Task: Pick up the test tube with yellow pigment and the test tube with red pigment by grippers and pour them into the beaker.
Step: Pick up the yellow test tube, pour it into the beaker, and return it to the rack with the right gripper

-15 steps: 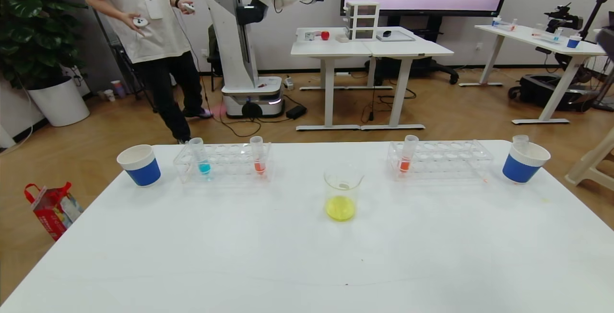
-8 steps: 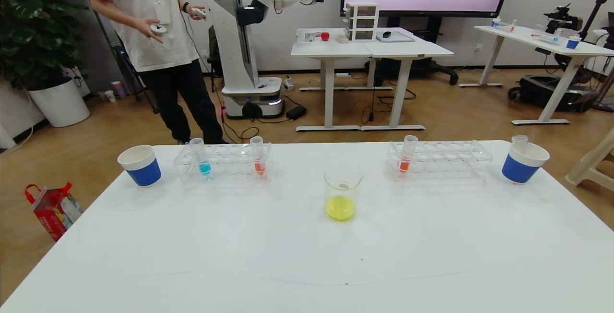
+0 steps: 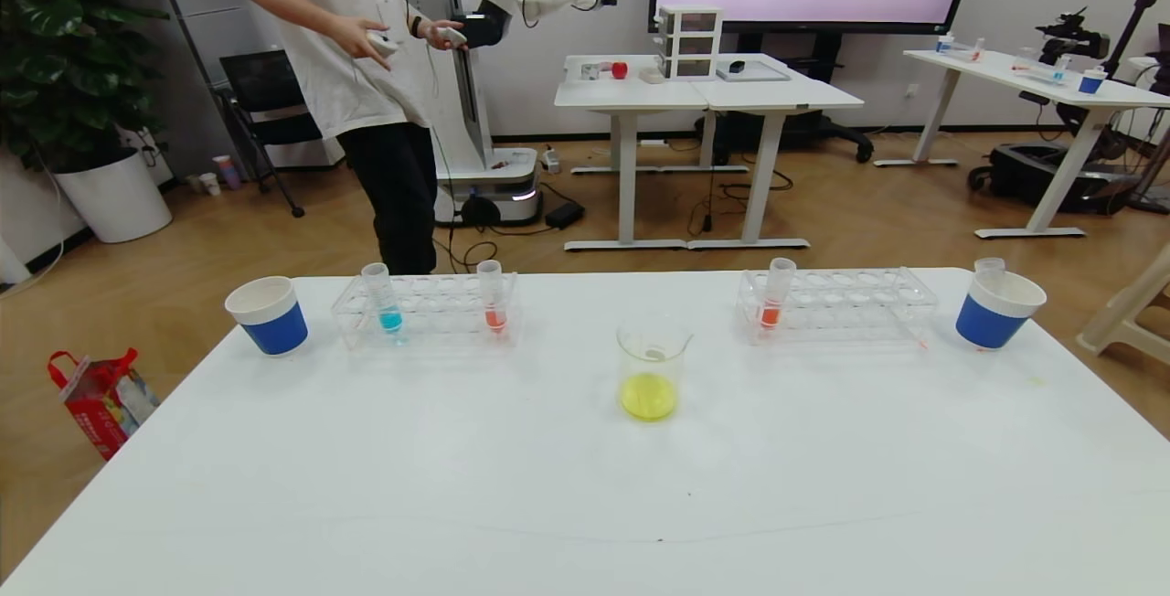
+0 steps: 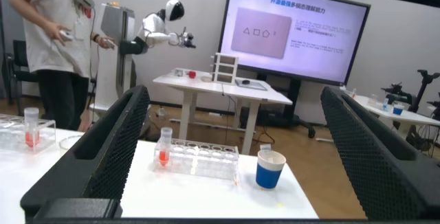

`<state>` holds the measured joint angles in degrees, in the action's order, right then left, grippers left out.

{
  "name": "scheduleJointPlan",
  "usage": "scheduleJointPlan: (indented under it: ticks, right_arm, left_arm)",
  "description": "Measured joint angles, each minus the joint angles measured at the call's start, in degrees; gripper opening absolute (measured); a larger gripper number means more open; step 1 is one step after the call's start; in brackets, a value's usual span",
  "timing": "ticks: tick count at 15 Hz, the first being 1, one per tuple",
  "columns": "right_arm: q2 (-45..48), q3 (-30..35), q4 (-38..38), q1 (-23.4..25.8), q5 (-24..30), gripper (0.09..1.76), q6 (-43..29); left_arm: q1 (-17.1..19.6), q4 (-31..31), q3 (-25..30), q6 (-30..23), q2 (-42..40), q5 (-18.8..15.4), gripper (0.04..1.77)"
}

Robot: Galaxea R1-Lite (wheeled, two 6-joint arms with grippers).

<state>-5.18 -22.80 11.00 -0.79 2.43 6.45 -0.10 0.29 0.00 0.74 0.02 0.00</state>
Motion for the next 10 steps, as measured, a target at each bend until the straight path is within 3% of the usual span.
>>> scheduleJointPlan:
  ticks: [5,10]
  right_arm:
    - [4.8,15.4,0.9,0.2,-0.5,1.74,0.1]
    - [5.2,22.4,-11.4,0.2,-1.0,1.74,-1.4]
  left_arm:
    - [0.0,0.0,0.0,0.0,0.0,0.0,1.74]
    - [0.0,0.0,0.0,0.0,0.0,0.0,1.74]
